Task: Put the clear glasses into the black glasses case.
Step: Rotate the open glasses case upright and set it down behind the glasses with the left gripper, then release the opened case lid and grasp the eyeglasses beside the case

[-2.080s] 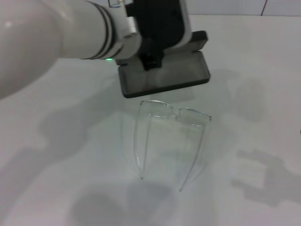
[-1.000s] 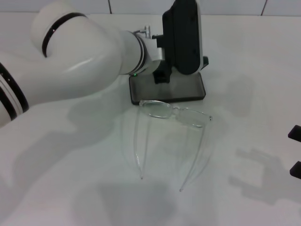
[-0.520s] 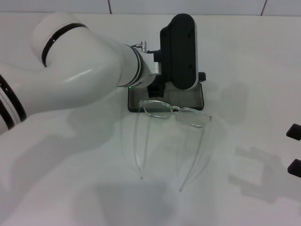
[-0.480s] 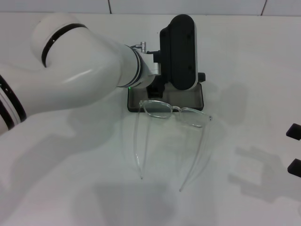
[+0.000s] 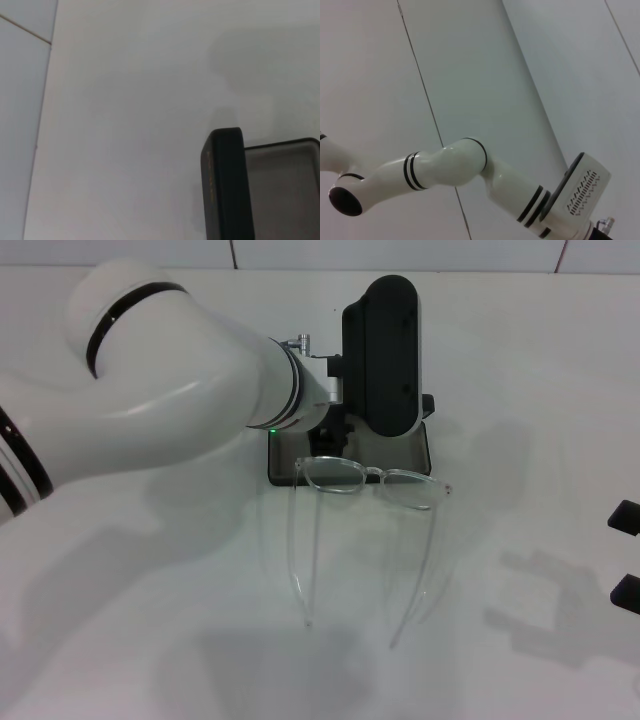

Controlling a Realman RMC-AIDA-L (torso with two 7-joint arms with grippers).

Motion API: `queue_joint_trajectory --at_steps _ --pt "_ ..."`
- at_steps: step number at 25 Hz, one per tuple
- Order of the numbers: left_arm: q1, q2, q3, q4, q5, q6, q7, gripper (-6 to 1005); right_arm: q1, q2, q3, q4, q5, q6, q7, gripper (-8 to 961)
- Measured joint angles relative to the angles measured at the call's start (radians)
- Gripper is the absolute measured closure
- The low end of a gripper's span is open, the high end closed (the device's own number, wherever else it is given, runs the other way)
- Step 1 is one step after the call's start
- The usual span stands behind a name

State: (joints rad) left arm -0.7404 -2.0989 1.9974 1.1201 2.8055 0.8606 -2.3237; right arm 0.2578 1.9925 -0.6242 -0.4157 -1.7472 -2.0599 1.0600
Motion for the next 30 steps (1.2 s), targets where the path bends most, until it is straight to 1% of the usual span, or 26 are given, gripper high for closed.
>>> queue_joint_trajectory --at_steps 3,8,14,15,17,21,23,25,28,30 --pt "0.001 0.000 -0.001 0.017 0.000 0.016 -0.002 699 0.001 0.000 -0.001 0.000 0.000 0.000 0.000 187" --pt "0.025 0.002 -0.006 0.076 0.002 0.024 -0.002 689 0.002 0.000 -0.004 0.000 0.000 0.001 0.000 187" --pt "0.047 0.004 -0.008 0.167 0.003 0.075 -0.001 572 0.001 0.000 -0.003 0.000 0.000 0.001 0.000 187" --pt "0.051 0.004 -0.008 0.185 0.002 0.083 -0.001 568 0.001 0.000 -0.003 0.000 0.000 0.002 0.000 187" --pt "0.071 0.004 -0.008 0.243 -0.002 0.101 0.000 561 0.000 0.000 -0.002 0.000 0.000 0.003 0.001 187" --pt "0.136 0.004 -0.019 0.396 -0.025 0.118 0.001 563 0.003 -0.002 -0.008 -0.015 -0.006 0.043 0.022 187" --pt "0.187 0.004 -0.046 0.502 -0.068 0.120 0.001 564 0.007 -0.005 -0.009 -0.040 -0.021 0.068 0.055 187" --pt "0.232 0.004 -0.092 0.591 -0.121 0.117 0.001 565 0.016 -0.008 -0.006 -0.082 -0.036 0.079 0.112 187" --pt "0.301 0.004 -0.201 0.702 -0.284 0.107 0.014 567 0.028 -0.008 -0.006 -0.167 -0.040 0.082 0.199 187" --pt "0.339 0.004 -0.287 0.736 -0.437 0.107 0.055 568 0.036 -0.004 -0.009 -0.242 -0.044 0.082 0.266 187"
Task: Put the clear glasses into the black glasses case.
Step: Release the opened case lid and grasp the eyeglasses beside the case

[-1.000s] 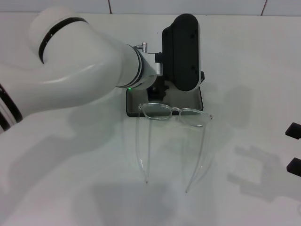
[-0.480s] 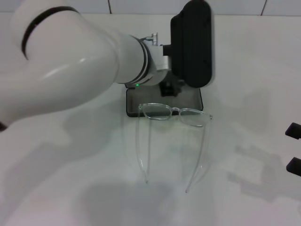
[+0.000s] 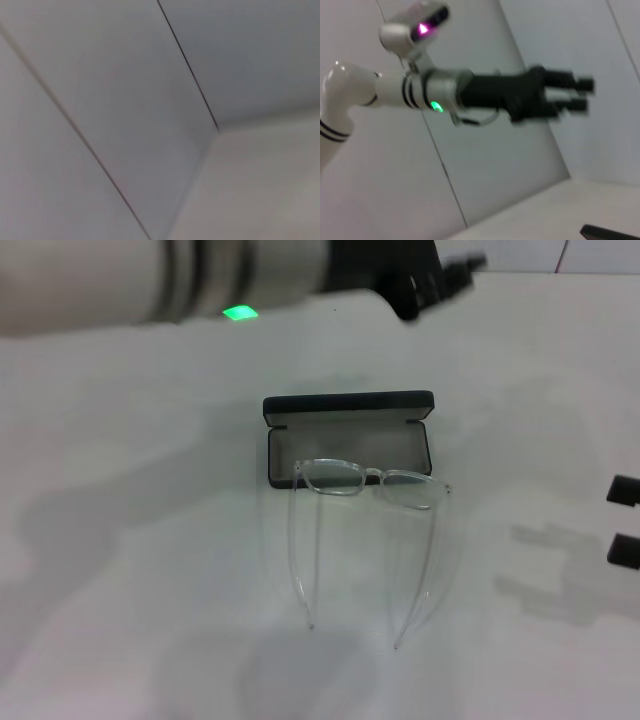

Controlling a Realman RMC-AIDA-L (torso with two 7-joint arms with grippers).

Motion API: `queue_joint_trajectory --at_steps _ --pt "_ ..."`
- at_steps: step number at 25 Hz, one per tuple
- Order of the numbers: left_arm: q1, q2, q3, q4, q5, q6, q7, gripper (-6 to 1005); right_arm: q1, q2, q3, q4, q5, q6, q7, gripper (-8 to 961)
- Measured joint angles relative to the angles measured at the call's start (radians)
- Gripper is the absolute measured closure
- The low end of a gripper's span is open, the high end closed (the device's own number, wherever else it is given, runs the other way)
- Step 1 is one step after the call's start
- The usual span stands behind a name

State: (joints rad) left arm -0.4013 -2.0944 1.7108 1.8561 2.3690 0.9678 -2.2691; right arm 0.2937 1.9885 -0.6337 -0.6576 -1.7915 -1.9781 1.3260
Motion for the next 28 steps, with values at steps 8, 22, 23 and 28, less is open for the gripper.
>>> queue_joint_trajectory --at_steps 8,22,23,28 --pt "0.106 0.003 -0.353 -0.094 -0.643 0.191 0.324 669 0.108 0.022 -0.133 -0.397 -0.136 0.124 0.365 197" --pt "0.076 0.015 -0.830 -0.654 -1.012 0.667 0.562 746 0.595 0.024 -0.373 -0.467 -0.546 0.239 0.724 311" --pt "0.073 0.017 -0.846 -0.687 -1.013 0.680 0.578 746 0.639 0.025 -0.388 -0.419 -0.569 0.253 0.725 310" --pt "0.081 0.040 -0.865 -0.785 -1.014 0.703 0.636 746 0.787 0.026 -0.476 -0.249 -0.628 0.341 0.726 308"
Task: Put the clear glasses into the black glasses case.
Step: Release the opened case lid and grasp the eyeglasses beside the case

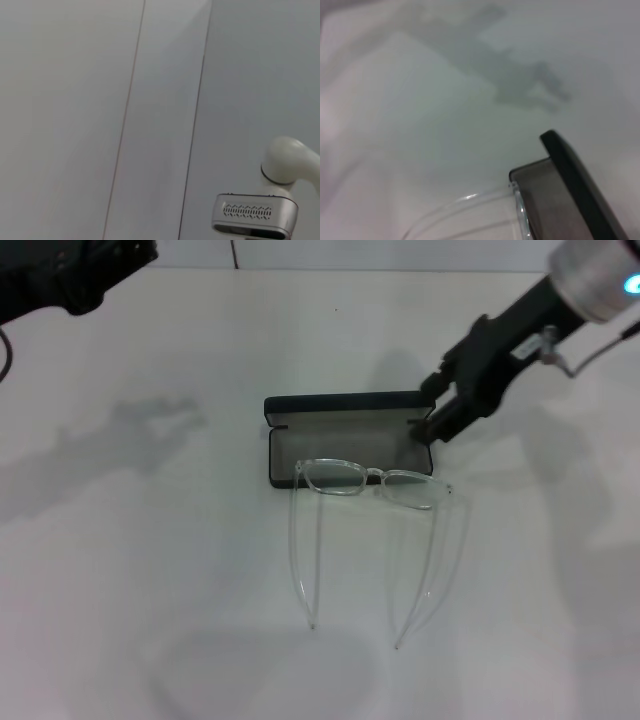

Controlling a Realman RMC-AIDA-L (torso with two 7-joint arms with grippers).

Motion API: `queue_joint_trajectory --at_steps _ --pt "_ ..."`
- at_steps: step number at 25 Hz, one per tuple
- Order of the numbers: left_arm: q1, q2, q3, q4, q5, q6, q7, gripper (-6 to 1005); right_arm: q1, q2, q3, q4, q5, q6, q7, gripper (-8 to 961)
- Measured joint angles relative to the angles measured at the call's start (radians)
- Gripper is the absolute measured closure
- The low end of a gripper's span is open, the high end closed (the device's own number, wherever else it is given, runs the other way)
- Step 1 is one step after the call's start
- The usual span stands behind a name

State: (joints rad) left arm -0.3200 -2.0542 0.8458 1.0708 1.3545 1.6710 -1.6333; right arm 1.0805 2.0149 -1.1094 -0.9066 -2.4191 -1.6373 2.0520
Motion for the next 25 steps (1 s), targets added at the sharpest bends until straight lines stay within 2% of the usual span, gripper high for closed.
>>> queue_joint_trajectory --at_steps 4,8,16,25 --pt "0.003 0.012 -0.001 -0.052 -0.003 0.013 0.040 746 0.080 0.009 -0.097 0.102 -0.008 0.079 0.001 320" --pt "0.004 0.014 -0.003 -0.074 -0.004 0.017 0.065 746 0.110 0.013 -0.169 0.151 0.008 0.131 0.011 332" --pt "-0.005 0.008 -0.027 -0.096 -0.003 0.019 0.097 746 0.109 0.013 -0.262 0.214 0.068 0.204 0.014 356" --pt "-0.025 0.014 -0.028 -0.142 -0.001 0.019 0.123 746 0.097 0.013 -0.372 0.260 0.157 0.298 -0.015 384"
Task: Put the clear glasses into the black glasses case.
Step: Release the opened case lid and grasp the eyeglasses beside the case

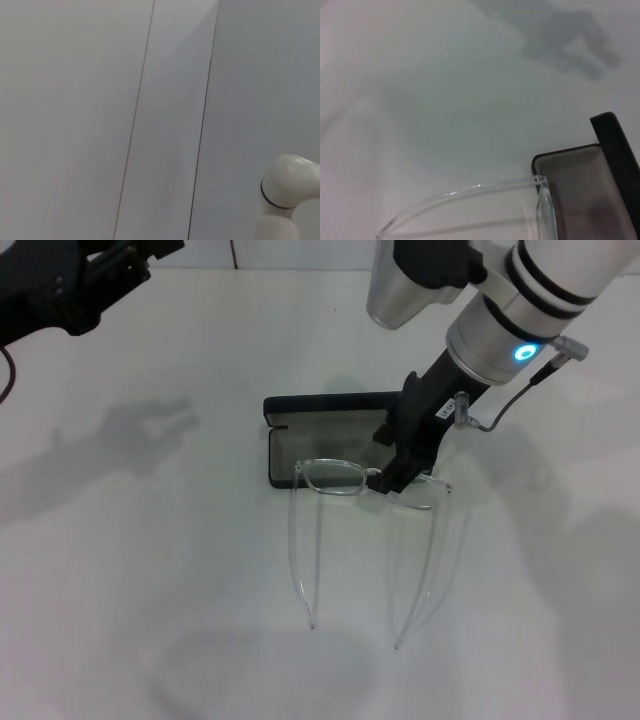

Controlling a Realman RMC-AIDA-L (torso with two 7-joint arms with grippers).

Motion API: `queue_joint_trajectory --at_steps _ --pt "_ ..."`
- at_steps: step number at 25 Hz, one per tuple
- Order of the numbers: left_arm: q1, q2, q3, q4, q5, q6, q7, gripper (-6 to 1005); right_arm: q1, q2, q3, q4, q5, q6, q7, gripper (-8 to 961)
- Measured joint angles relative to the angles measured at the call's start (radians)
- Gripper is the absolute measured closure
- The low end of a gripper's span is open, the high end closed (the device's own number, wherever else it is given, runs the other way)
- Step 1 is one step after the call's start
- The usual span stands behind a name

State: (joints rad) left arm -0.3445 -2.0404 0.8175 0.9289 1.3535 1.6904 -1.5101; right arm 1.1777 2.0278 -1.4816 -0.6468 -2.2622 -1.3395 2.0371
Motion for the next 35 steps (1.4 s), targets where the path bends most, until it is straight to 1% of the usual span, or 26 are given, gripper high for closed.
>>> queue_joint_trajectory --at_steps 4,8,16,18,26,32,35 --pt "0.001 0.000 0.000 -0.009 0.000 0.000 0.008 746 -0.004 0.000 -0.013 0.027 0.036 0.027 -0.029 396" --pt "0.000 0.001 -0.001 -0.037 -0.002 0.000 0.022 746 -0.006 0.000 -0.049 0.050 0.082 0.062 -0.054 408" --pt "0.005 0.002 -0.003 -0.041 -0.004 0.000 0.025 746 -0.013 0.000 -0.110 0.067 0.117 0.104 -0.055 432" --pt "0.005 0.001 -0.003 -0.042 -0.002 0.000 0.025 746 -0.015 0.000 -0.113 0.070 0.119 0.109 -0.055 473" --pt "0.004 -0.002 -0.003 -0.042 0.002 0.000 0.025 747 -0.019 0.000 -0.131 0.077 0.134 0.132 -0.058 518" --pt "0.009 -0.004 -0.003 -0.042 0.002 0.000 0.025 747 -0.029 0.000 -0.193 0.078 0.171 0.163 -0.061 550" --pt "0.009 -0.004 -0.003 -0.042 0.003 0.000 0.025 747 -0.030 0.000 -0.202 0.078 0.177 0.168 -0.061 564"
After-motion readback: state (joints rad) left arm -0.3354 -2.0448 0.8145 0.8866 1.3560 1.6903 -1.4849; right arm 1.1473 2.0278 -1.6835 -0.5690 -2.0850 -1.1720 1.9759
